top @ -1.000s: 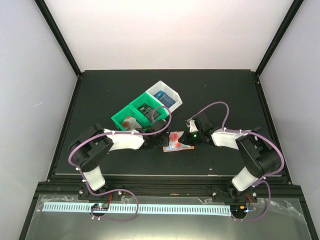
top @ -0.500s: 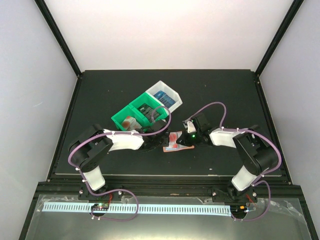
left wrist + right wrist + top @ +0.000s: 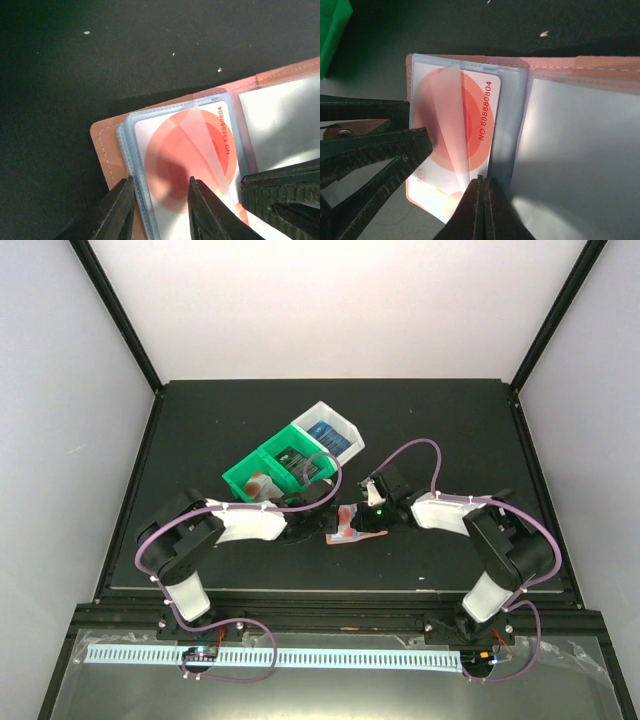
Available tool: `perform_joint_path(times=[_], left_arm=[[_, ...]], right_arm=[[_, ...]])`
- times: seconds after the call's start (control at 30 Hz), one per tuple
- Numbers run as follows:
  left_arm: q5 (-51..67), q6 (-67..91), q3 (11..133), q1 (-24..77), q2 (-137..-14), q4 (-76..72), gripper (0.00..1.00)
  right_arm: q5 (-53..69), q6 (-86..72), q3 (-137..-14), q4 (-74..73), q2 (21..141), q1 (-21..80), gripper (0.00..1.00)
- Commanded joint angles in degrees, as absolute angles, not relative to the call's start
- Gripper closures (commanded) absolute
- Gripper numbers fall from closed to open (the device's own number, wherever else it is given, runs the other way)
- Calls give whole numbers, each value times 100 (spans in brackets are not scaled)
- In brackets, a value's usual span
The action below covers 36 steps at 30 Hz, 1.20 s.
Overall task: Put the credit cards into the card holder
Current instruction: Insert the credit card into the card holder.
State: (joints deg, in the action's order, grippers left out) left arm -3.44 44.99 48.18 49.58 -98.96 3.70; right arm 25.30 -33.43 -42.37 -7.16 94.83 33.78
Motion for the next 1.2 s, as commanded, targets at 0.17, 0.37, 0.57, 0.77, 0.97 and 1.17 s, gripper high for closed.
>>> perform_joint_path(times=[0.17,0.37,0.57,0.77,0.97,1.17], left_arm=[[157,4396,4702,5039,-9516,953,65],[310,4393,4614,4993,-9359,850,65],[402,4388,4426,4966,-9109,552,60],[709,4449,4249,4910,-8974,73,54],[1249,4605,4179,4776,-9243,-395,55],[1268,4672,4203,4720,-9455,-380,59]], right_arm=[[1328,-3041,-4597,-1448,9601,3656,99],[1317,-3074,-4584,-1420,9756,3658,99],[1365,-3095,-4549,-1367,9893,3662,99],[1420,-3103,-4518,-1311,9938,3661,99],[1457,-3125,-4491,-1242,9967,3663,99],[1477,-3123,-4482,-1222,9967,3662,99]])
